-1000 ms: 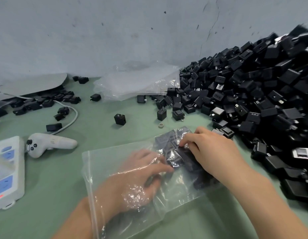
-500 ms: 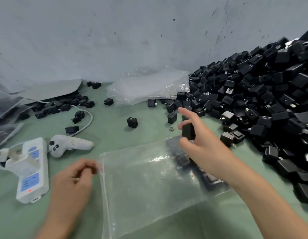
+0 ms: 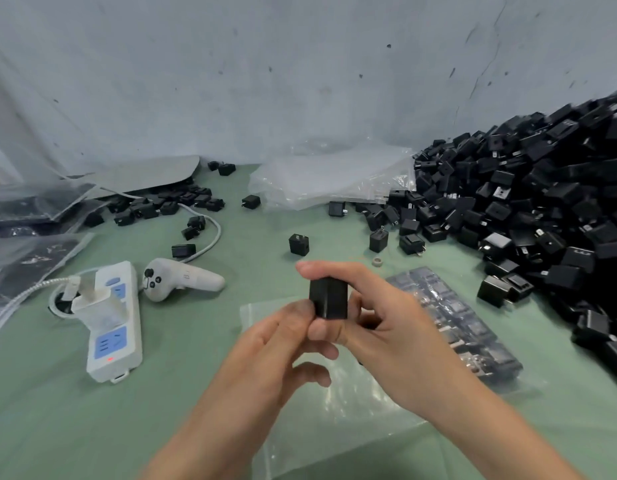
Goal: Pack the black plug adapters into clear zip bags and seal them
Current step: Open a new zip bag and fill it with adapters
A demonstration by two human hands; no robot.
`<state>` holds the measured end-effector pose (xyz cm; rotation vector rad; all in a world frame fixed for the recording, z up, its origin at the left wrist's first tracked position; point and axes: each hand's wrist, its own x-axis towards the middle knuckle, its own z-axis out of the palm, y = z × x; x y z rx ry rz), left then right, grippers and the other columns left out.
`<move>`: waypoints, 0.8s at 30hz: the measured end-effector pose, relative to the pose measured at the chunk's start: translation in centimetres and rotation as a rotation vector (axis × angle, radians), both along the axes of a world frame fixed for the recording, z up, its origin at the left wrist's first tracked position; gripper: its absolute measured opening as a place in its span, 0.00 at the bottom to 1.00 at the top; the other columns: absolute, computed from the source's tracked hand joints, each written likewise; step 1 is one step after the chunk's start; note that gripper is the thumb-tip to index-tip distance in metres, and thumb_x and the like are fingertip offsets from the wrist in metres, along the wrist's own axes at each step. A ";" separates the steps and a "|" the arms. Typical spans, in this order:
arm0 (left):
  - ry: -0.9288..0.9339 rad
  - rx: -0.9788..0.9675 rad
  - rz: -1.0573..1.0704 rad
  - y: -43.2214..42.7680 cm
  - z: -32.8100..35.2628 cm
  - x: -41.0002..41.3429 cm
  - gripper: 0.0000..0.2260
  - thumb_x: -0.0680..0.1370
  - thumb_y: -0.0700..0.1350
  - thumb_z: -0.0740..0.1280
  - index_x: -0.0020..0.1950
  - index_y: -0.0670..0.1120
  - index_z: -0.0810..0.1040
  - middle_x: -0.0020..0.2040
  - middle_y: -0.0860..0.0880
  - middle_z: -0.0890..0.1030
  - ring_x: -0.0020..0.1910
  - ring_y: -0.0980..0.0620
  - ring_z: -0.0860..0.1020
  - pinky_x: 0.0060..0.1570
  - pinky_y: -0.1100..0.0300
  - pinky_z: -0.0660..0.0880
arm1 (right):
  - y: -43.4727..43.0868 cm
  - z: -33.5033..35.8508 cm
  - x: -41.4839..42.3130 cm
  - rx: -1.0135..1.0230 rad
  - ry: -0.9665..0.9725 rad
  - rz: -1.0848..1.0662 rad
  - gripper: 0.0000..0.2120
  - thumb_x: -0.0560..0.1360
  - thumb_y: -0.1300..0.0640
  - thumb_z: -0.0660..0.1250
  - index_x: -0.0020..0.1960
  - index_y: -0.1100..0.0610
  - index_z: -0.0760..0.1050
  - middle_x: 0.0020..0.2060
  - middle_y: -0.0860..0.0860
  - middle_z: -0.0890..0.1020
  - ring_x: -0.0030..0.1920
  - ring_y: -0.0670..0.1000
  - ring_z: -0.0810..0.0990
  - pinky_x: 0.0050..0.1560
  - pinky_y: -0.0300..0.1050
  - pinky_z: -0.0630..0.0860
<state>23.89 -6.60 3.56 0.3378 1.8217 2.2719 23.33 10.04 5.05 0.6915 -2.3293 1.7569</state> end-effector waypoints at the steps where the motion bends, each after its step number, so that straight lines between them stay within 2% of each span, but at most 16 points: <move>1: 0.008 0.023 -0.015 -0.2 0.0 0.0 0.17 0.73 0.62 0.72 0.50 0.50 0.86 0.48 0.50 0.83 0.44 0.54 0.79 0.38 0.60 0.76 | -0.1 -0.1 -0.1 0.036 0.022 0.013 0.21 0.71 0.42 0.72 0.62 0.29 0.73 0.37 0.40 0.79 0.32 0.48 0.72 0.36 0.36 0.71; 2: 0.010 0.045 -0.011 -0.5 0.1 -0.1 0.17 0.71 0.62 0.74 0.49 0.50 0.85 0.48 0.50 0.84 0.45 0.54 0.80 0.38 0.60 0.77 | -0.1 -0.2 -0.2 0.068 0.045 0.022 0.22 0.72 0.42 0.73 0.64 0.29 0.72 0.45 0.35 0.80 0.33 0.49 0.72 0.37 0.34 0.71; 4: 0.033 0.020 0.093 -1.8 0.3 -0.3 0.18 0.67 0.62 0.77 0.50 0.52 0.85 0.49 0.48 0.85 0.44 0.53 0.82 0.38 0.61 0.78 | 0.1 -0.5 -0.4 0.109 0.045 0.000 0.26 0.71 0.38 0.71 0.67 0.27 0.67 0.59 0.34 0.75 0.34 0.49 0.74 0.39 0.33 0.72; 6: 0.144 -0.191 0.303 -4.2 0.4 -0.8 0.15 0.70 0.59 0.76 0.52 0.55 0.82 0.51 0.49 0.86 0.46 0.53 0.84 0.40 0.63 0.79 | 0.8 -0.3 -0.6 0.031 -0.035 -0.077 0.26 0.69 0.36 0.69 0.66 0.27 0.67 0.59 0.36 0.75 0.36 0.48 0.77 0.38 0.39 0.77; 8: 0.256 -0.531 0.509 -7.1 0.0 -0.9 0.10 0.74 0.52 0.75 0.52 0.55 0.78 0.49 0.57 0.84 0.46 0.59 0.82 0.44 0.69 0.76 | 1.9 0.0 -0.9 -0.149 -0.123 -0.219 0.18 0.75 0.43 0.68 0.64 0.35 0.73 0.54 0.41 0.80 0.36 0.48 0.80 0.37 0.45 0.81; 10: 0.302 -0.863 0.538 -9.5 -1.0 -0.7 0.12 0.72 0.46 0.76 0.50 0.56 0.76 0.46 0.59 0.82 0.47 0.63 0.79 0.47 0.70 0.72 | 3.3 0.2 -1.6 -0.386 -0.269 -0.386 0.11 0.79 0.54 0.69 0.59 0.42 0.79 0.49 0.46 0.83 0.34 0.45 0.81 0.32 0.41 0.79; 11: 0.297 -0.959 0.490 -10.1 -1.7 -0.4 0.14 0.71 0.45 0.77 0.49 0.57 0.75 0.46 0.58 0.82 0.48 0.63 0.78 0.48 0.70 0.70 | 4.0 0.2 -2.0 -0.537 -0.375 -0.441 0.11 0.78 0.58 0.68 0.58 0.46 0.80 0.47 0.49 0.83 0.33 0.44 0.80 0.30 0.39 0.77; 14: 0.311 -1.031 0.313 -9.8 -3.6 0.2 0.14 0.69 0.47 0.79 0.47 0.56 0.76 0.45 0.59 0.80 0.49 0.62 0.78 0.49 0.73 0.69 | 6.1 0.3 -2.9 -1.118 -0.659 -0.455 0.08 0.77 0.64 0.66 0.56 0.60 0.79 0.44 0.56 0.79 0.31 0.47 0.78 0.30 0.36 0.76; 16: 0.367 -1.030 0.253 -8.7 -4.3 0.3 0.13 0.69 0.52 0.78 0.48 0.56 0.76 0.49 0.63 0.77 0.51 0.61 0.76 0.50 0.69 0.70 | 7.2 0.2 -3.1 -1.439 -0.792 -0.414 0.06 0.78 0.65 0.62 0.53 0.63 0.77 0.45 0.58 0.77 0.34 0.49 0.78 0.32 0.38 0.79; 17: 0.405 -1.043 0.236 -8.2 -4.4 0.2 0.13 0.70 0.56 0.76 0.49 0.58 0.75 0.52 0.66 0.75 0.53 0.62 0.75 0.52 0.70 0.69 | 7.6 0.0 -3.1 -1.527 -0.831 -0.404 0.06 0.78 0.65 0.61 0.51 0.63 0.77 0.45 0.60 0.76 0.38 0.51 0.78 0.34 0.40 0.80; 20: 0.450 -1.019 0.167 -7.4 -4.3 0.1 0.19 0.69 0.66 0.71 0.57 0.66 0.72 0.57 0.71 0.73 0.59 0.66 0.71 0.56 0.73 0.65 | 8.1 -0.8 -3.2 -1.572 -0.836 -0.370 0.08 0.80 0.63 0.58 0.52 0.63 0.76 0.46 0.62 0.78 0.46 0.53 0.77 0.40 0.47 0.81; 22: 0.494 -1.011 0.081 -7.5 -4.3 0.3 0.23 0.68 0.68 0.69 0.62 0.70 0.70 0.60 0.72 0.72 0.63 0.66 0.70 0.60 0.73 0.63 | 8.2 -0.9 -3.2 -1.507 -0.795 -0.374 0.08 0.80 0.62 0.60 0.54 0.63 0.76 0.53 0.62 0.76 0.50 0.54 0.77 0.45 0.48 0.81; 24: 0.528 -1.018 0.050 -8.2 -4.3 0.5 0.23 0.69 0.69 0.67 0.63 0.70 0.72 0.61 0.70 0.74 0.64 0.64 0.71 0.62 0.70 0.64 | 8.3 -0.7 -3.3 -1.390 -0.716 -0.402 0.08 0.79 0.62 0.62 0.56 0.63 0.74 0.58 0.62 0.73 0.52 0.53 0.77 0.46 0.45 0.82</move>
